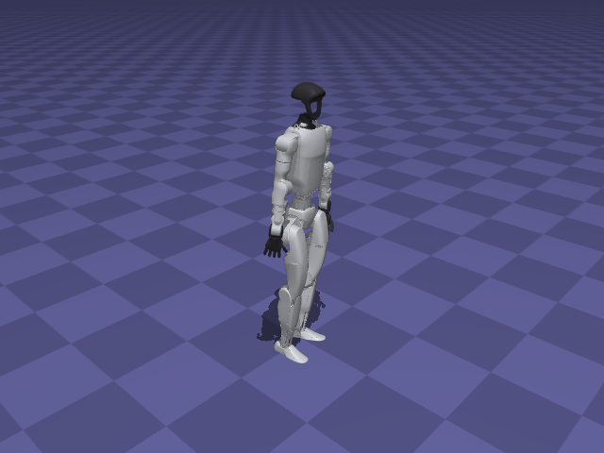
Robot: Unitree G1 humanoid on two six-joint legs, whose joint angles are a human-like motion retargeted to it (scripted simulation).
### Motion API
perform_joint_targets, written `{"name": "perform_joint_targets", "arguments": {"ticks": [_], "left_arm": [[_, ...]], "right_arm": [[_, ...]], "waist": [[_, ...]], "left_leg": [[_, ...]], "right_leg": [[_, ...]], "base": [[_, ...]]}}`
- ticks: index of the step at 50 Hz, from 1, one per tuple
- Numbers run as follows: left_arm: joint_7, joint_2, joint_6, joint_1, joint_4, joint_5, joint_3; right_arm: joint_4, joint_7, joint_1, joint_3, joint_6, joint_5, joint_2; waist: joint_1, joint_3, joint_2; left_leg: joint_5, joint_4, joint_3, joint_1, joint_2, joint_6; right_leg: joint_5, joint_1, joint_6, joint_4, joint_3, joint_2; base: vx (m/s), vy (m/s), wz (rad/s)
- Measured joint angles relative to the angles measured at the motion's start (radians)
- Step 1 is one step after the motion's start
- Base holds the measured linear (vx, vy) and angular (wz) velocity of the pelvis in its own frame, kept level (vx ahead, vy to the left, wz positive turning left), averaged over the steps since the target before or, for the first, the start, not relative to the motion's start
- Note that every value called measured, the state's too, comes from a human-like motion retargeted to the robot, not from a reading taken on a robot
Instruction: In place motions
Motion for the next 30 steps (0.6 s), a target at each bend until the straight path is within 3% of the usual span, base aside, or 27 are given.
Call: {"name": "perform_joint_targets", "arguments": {"ticks": [30], "left_arm": [[0.003,-0.013,0.003,0.0,0.008,0.013,-0.015]], "right_arm": [[-0.025,0.005,0.006,-0.009,-0.011,0.0,0.01]], "waist": [[-0.019,-0.015,-0.002]], "left_leg": [[-0.002,0.019,0.017,0.008,0.006,-0.021]], "right_leg": [[0.025,0.044,-0.018,-0.082,0.006,0.019]], "base": [[0.0,0.0,0.0]]}}
